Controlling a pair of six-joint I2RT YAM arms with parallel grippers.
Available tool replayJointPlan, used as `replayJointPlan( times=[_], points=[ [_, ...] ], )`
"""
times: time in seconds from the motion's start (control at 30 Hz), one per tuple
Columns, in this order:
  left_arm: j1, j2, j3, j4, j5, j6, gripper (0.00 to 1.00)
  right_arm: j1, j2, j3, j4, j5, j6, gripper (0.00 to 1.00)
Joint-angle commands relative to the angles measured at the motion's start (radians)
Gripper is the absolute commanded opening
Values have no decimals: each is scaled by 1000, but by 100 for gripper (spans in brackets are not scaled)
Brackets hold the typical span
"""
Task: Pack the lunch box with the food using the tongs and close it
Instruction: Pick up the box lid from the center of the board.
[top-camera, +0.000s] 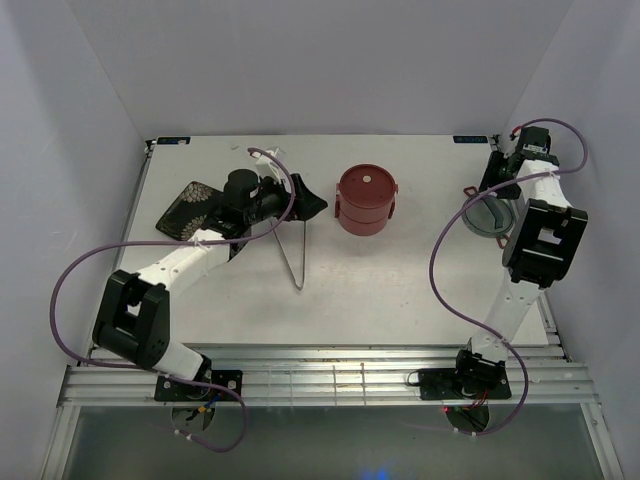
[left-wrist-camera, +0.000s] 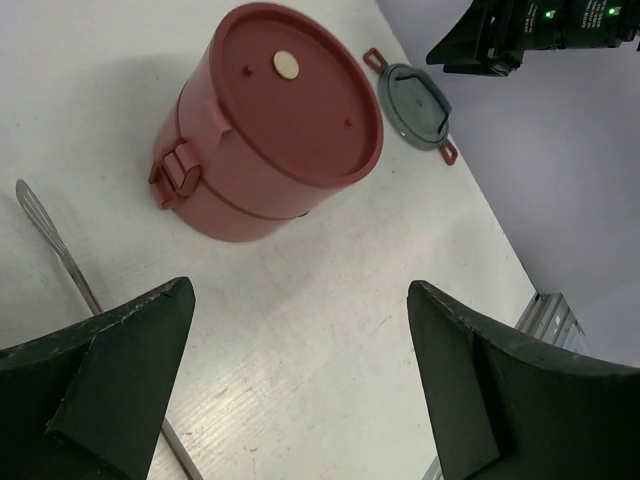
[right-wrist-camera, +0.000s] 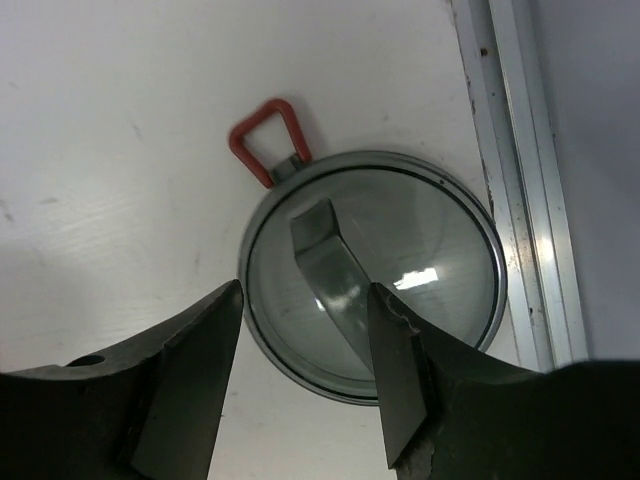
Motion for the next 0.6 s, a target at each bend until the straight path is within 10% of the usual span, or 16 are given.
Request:
replayJointPlan(
  times=[0.0, 0.57],
  points=[
    [0, 8, 10, 49, 37, -23, 98, -9, 47, 86, -68, 24, -98, 59],
    [-2, -70, -67, 75, 2, -35, 98, 53, 64, 102, -263, 98, -187, 40]
  ],
)
